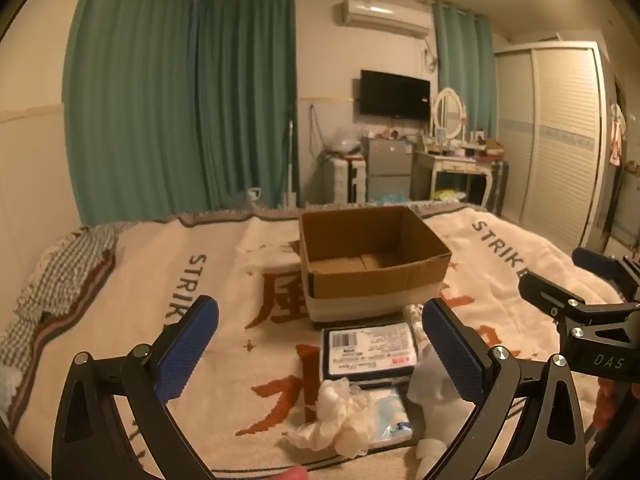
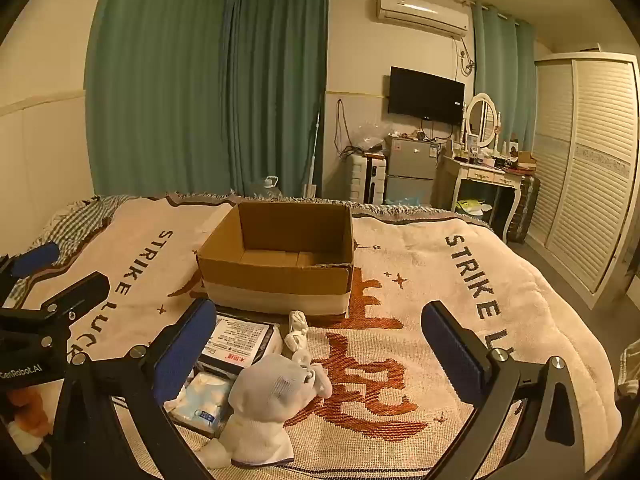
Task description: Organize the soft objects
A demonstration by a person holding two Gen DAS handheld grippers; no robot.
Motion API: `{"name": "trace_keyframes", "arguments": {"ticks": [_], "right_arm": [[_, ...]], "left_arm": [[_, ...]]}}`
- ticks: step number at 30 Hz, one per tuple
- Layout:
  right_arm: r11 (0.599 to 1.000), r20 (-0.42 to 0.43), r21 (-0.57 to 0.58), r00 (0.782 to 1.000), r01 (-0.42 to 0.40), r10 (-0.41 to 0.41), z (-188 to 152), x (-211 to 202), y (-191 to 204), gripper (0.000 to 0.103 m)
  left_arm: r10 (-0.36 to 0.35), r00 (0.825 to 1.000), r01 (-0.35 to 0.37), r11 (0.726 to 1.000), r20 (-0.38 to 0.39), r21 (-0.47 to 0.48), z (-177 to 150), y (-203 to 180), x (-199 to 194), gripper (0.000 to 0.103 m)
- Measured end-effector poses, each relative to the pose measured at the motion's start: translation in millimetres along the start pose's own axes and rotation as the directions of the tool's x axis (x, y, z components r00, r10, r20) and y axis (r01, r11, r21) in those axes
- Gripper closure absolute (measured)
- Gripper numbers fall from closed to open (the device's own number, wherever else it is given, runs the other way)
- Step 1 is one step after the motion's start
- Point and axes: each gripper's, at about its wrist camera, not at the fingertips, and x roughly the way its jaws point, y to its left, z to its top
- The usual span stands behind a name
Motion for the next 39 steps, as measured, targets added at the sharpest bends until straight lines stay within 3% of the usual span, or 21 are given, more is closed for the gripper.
{"name": "trace_keyframes", "arguments": {"ticks": [39], "right_arm": [[1.0, -0.002, 0.014, 1.0, 0.0, 0.0, 4.0, -3.4, -3.2, 0.0]], "left_arm": [[0.024, 1.0, -0.024, 0.999, -0.008, 0.029, -1.2, -5.2, -2.2, 0.0]]}}
